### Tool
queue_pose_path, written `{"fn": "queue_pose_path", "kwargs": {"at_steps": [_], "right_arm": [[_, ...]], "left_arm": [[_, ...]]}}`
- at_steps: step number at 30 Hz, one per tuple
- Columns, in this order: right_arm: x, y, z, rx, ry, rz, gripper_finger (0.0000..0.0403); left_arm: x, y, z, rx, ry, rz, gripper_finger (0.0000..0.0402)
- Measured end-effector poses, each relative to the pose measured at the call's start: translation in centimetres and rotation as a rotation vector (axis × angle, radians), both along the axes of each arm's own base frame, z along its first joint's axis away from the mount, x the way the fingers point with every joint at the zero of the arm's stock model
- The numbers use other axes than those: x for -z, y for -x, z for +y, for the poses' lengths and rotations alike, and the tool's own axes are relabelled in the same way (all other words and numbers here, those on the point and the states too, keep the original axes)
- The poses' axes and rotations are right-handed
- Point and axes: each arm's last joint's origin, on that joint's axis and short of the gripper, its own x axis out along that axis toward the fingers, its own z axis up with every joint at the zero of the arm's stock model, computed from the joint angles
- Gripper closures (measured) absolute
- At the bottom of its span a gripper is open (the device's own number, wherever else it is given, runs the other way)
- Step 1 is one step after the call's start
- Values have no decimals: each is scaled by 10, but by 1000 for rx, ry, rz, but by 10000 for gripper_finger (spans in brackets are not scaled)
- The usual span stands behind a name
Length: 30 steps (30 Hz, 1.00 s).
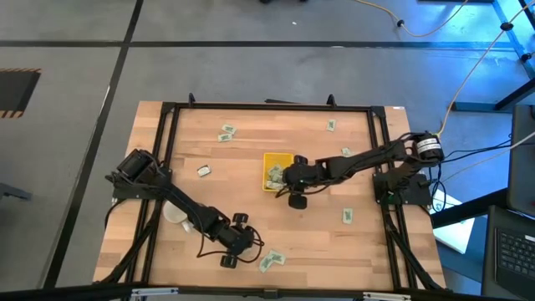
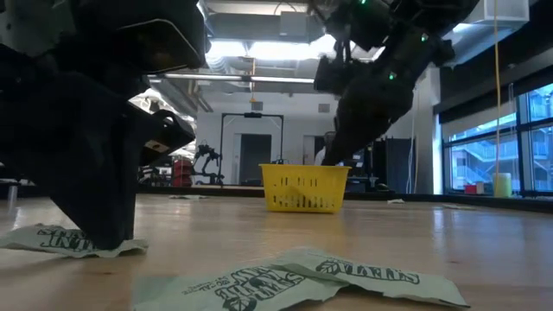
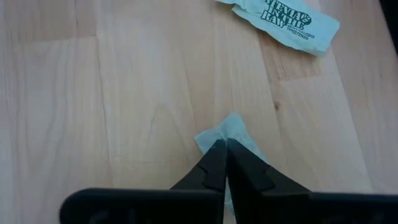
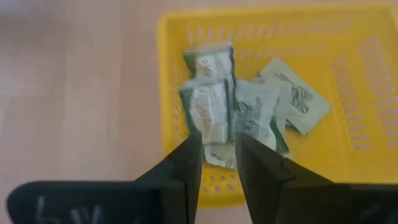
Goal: Pick and place Stevia / Truvia into bins
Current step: Put the white stevia packet into the yellow bin
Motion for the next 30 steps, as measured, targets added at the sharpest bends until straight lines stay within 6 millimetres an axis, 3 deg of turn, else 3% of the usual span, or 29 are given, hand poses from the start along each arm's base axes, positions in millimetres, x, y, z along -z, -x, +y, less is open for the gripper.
{"fn": "queue_pose_path", "kwargs": {"at_steps": [12,19,25,30], "right_arm": [[-56,22,15,-33,-35,-164,302],[-77,43,23,-52,-56,-162,302],[-81,64,29,17,-125,-64,302],[-84,82,38,62,-178,10,302]], "left_arm": [[-16,-2,8,-39,65,-38,399],[-50,-11,18,-94,199,-157,399],[-85,-25,53,-267,180,-362,399],[-96,-37,95,-396,150,-419,398]]}}
